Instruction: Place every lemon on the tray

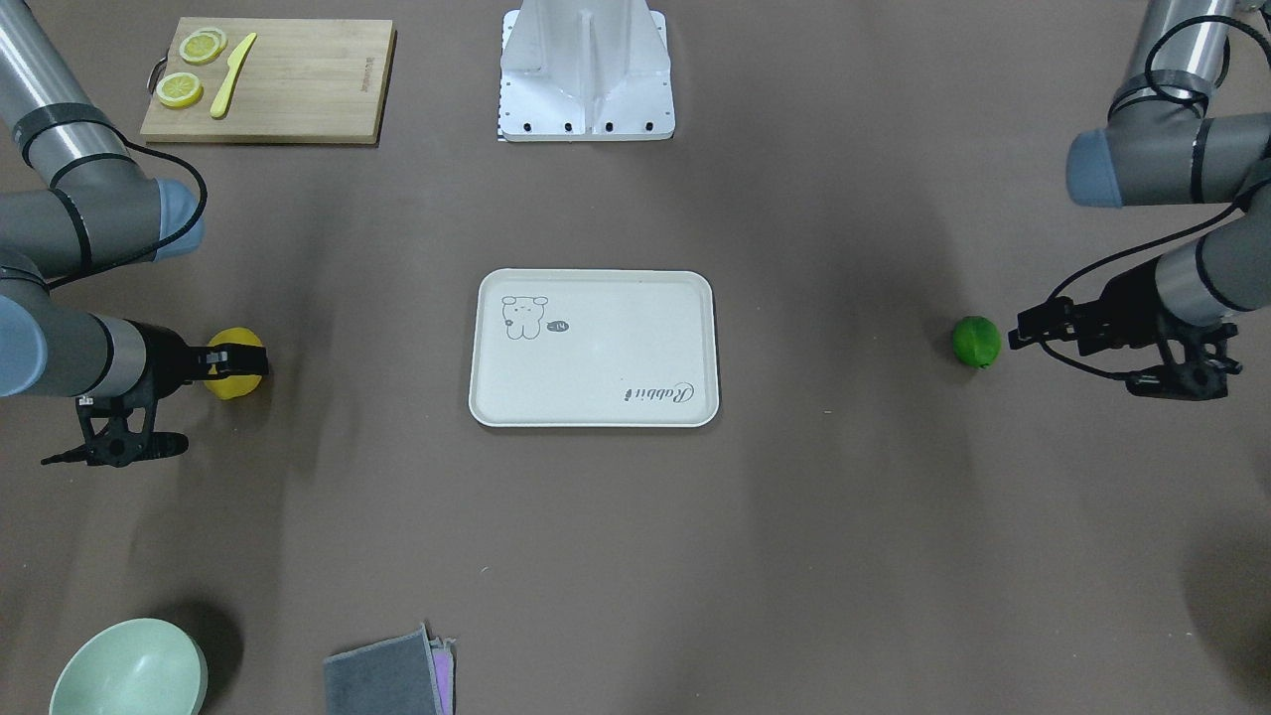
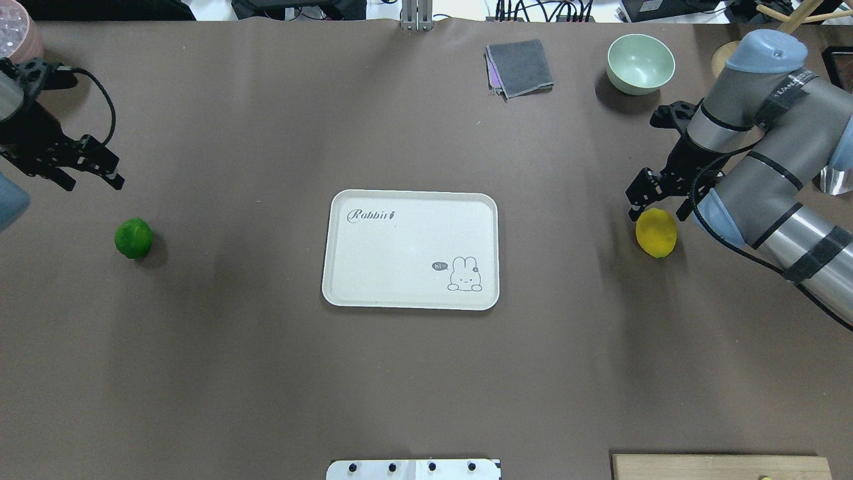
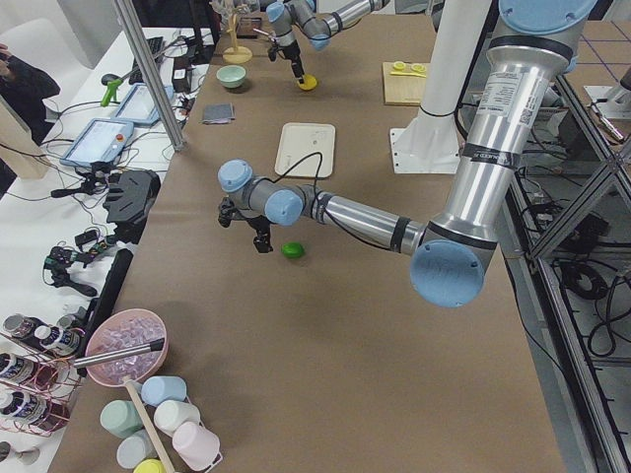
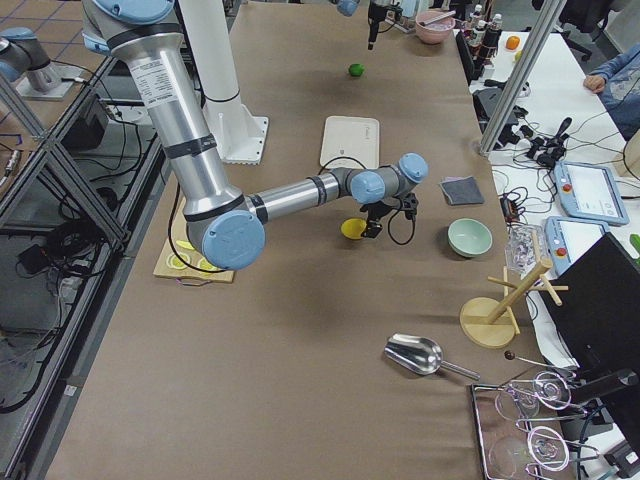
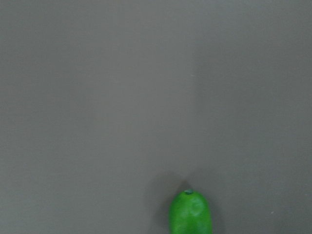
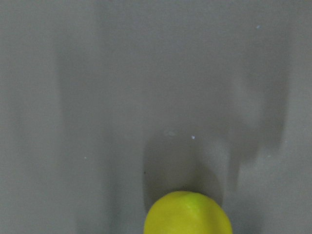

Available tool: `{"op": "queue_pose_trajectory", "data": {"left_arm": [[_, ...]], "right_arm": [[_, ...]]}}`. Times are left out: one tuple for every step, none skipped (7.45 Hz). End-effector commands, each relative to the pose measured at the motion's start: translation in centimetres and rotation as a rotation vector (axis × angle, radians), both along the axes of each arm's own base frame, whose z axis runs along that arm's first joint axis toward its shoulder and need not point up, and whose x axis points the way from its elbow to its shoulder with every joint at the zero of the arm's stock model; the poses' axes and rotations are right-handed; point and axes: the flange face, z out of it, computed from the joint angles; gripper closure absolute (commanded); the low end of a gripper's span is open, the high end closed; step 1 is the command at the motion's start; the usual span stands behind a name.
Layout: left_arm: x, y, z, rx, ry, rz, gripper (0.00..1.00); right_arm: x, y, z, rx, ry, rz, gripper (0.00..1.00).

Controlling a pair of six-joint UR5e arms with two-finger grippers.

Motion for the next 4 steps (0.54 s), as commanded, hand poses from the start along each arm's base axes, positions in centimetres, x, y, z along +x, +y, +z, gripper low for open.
{"op": "queue_pose_trajectory", "data": {"left_arm": [[3.3, 0.5, 0.9, -0.016, -0.022, 0.044, 0.02], [3.9, 0.8, 1.5, -0.023, -0.027, 0.058, 0.02], [5.1, 1.1, 2.2, -0.033, -0.034, 0.077, 0.02], [6.5, 1.8, 2.8, -0.051, -0.043, 0.098, 0.02]], "right_arm": [[-0.2, 0.6, 0.9, 0.012, -0.002, -0.027, 0.01], [-0.5, 1.0, 1.2, 0.009, 0.001, -0.033, 0.01], [-0.9, 1.2, 1.5, 0.004, 0.005, -0.04, 0.04], [-1.1, 1.3, 1.8, 0.001, 0.007, -0.043, 0.17]]}}
